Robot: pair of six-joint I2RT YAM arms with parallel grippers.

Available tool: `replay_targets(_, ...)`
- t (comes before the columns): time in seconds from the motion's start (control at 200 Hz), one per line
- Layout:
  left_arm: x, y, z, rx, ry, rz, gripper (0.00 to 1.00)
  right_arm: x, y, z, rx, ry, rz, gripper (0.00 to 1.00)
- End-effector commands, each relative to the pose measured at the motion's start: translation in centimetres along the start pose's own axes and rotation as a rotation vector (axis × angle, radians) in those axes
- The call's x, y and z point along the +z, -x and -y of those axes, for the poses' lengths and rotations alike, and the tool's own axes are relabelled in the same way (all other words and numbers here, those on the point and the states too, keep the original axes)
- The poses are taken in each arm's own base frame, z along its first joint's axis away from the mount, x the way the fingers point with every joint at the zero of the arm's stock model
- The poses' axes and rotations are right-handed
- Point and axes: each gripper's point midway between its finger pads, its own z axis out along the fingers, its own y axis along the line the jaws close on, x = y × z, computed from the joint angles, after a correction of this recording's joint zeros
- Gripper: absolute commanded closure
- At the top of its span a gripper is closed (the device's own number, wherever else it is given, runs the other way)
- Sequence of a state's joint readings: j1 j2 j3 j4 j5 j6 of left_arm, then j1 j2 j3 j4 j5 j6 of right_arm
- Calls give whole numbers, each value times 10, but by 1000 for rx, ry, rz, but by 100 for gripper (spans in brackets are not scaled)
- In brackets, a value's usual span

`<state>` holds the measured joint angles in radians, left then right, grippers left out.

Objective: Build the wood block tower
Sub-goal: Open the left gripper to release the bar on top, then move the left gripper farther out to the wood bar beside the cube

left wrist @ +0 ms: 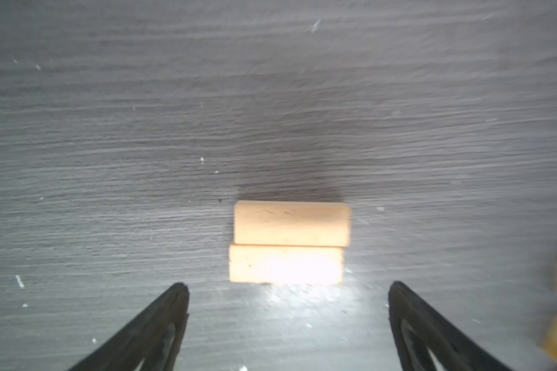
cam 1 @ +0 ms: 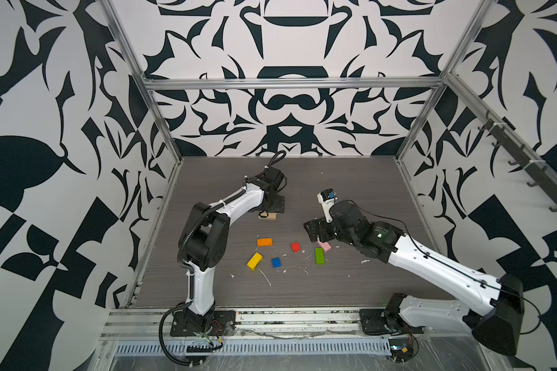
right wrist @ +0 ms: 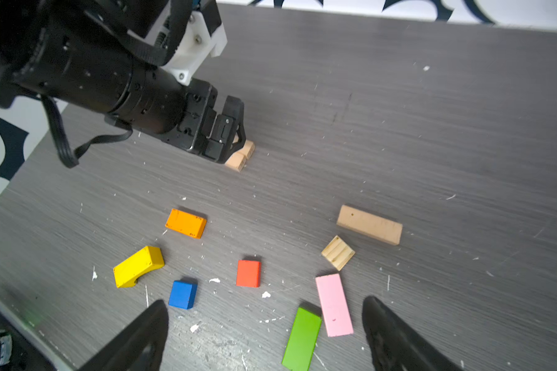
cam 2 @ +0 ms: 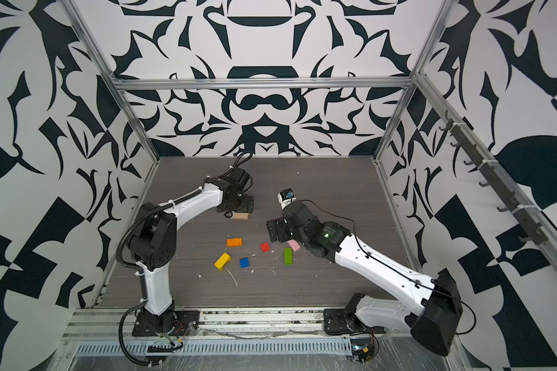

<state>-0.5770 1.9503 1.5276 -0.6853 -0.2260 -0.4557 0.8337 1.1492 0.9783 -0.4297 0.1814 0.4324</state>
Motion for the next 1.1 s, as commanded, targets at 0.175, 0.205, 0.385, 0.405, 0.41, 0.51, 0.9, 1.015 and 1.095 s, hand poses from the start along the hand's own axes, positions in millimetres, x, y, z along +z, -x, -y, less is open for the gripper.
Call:
replay_targets(0.175,-30,-5,56,-63,-194,-42,0,-17,0,16,9,-45,65,3)
replay_targets(0.205,-33,-5,63,-68,-210,-40,0,-18,-1,16,10,-45,67,3)
replay_targets(0.385,-31,-8,97,-96,-273,-66,0,-22,-8,21,19,-45,69,3)
replay_targets(0.405,-30,-9,100,-104,-275,-69,0,-23,-9,21,21,-43,69,3)
replay_targets(0.41,-30,-9,101,-106,-277,-68,0,-23,-9,21,22,-44,68,3)
replay_targets(0.51,-24,-11,120,-145,-318,-75,0,-26,-14,24,30,-43,68,3)
replay_targets(0.9,-1,-14,172,-170,-314,-74,3,-59,-22,55,32,-140,120,2)
replay_targets(1.015,9,-15,184,-154,-307,-84,4,-71,-19,57,43,-133,154,2)
replay_targets(1.095,16,-15,192,-147,-311,-86,5,-77,-18,57,51,-118,168,2)
